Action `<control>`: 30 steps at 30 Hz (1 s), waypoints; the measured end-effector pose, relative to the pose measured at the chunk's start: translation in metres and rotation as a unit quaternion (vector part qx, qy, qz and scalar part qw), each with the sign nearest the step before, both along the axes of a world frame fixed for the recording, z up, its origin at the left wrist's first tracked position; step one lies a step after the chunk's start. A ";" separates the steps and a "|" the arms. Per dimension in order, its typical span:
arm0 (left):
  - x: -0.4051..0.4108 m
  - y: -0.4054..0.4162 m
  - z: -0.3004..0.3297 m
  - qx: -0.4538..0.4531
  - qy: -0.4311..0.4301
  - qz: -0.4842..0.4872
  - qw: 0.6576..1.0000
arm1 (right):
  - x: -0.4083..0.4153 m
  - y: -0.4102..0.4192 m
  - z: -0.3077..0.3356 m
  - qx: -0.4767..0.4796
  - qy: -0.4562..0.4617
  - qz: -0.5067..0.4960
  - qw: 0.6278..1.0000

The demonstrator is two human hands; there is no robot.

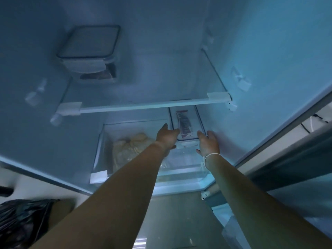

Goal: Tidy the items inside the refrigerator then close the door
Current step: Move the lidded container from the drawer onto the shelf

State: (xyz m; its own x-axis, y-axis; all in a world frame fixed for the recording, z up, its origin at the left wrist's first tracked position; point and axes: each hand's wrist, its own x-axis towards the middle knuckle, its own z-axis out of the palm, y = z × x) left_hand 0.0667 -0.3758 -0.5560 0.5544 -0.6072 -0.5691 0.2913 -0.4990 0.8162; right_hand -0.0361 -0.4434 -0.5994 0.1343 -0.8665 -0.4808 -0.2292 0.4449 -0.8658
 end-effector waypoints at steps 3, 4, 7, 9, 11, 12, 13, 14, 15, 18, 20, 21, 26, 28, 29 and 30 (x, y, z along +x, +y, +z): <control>0.001 0.007 -0.002 0.018 0.003 0.014 1.000 | -0.003 0.006 -0.001 0.050 0.001 0.000 0.999; 0.001 0.011 -0.001 0.021 0.014 0.015 1.000 | -0.006 0.010 0.001 0.072 -0.003 0.002 0.997; 0.001 0.026 0.003 0.042 0.056 0.001 0.998 | -0.016 0.024 0.005 0.118 -0.021 0.002 0.993; -0.001 0.036 0.010 0.057 0.066 -0.017 0.996 | -0.022 0.033 0.011 0.139 -0.024 0.011 0.990; -0.003 0.047 0.021 0.063 0.065 -0.036 0.995 | -0.027 0.042 0.021 0.156 -0.031 0.032 0.987; -0.003 0.055 0.029 0.066 0.064 -0.045 0.995 | -0.030 0.049 0.027 0.161 -0.035 0.043 0.985; -0.004 0.061 0.032 0.067 0.065 -0.050 0.994 | -0.033 0.055 0.031 0.166 -0.041 0.051 0.984; -0.005 0.069 0.043 0.065 0.062 -0.053 0.995 | -0.036 0.063 0.042 0.164 -0.053 0.055 0.984; -0.007 0.076 0.051 0.065 0.059 -0.054 0.995 | -0.039 0.071 0.051 0.168 -0.069 0.056 0.982; -0.015 0.099 0.079 0.063 0.055 -0.062 0.995 | -0.049 0.096 0.081 0.170 -0.109 0.051 0.978; -0.023 0.115 0.097 0.060 0.051 -0.066 0.995 | -0.056 0.113 0.102 0.162 -0.115 0.055 0.979; -0.027 0.121 0.105 0.059 0.052 -0.065 0.995 | -0.058 0.119 0.111 0.158 -0.111 0.062 0.979; -0.042 0.156 0.149 0.038 0.047 -0.075 0.995 | -0.073 0.153 0.156 0.125 -0.133 0.066 0.981; -0.046 0.169 0.167 0.026 0.042 -0.083 0.995 | -0.079 0.165 0.173 0.107 -0.138 0.071 0.982; -0.048 0.175 0.176 0.023 0.034 -0.085 0.995 | -0.081 0.171 0.180 0.099 -0.139 0.070 0.983; -0.048 0.179 0.184 0.019 0.027 -0.085 0.996 | -0.082 0.175 0.187 0.093 -0.143 0.071 0.983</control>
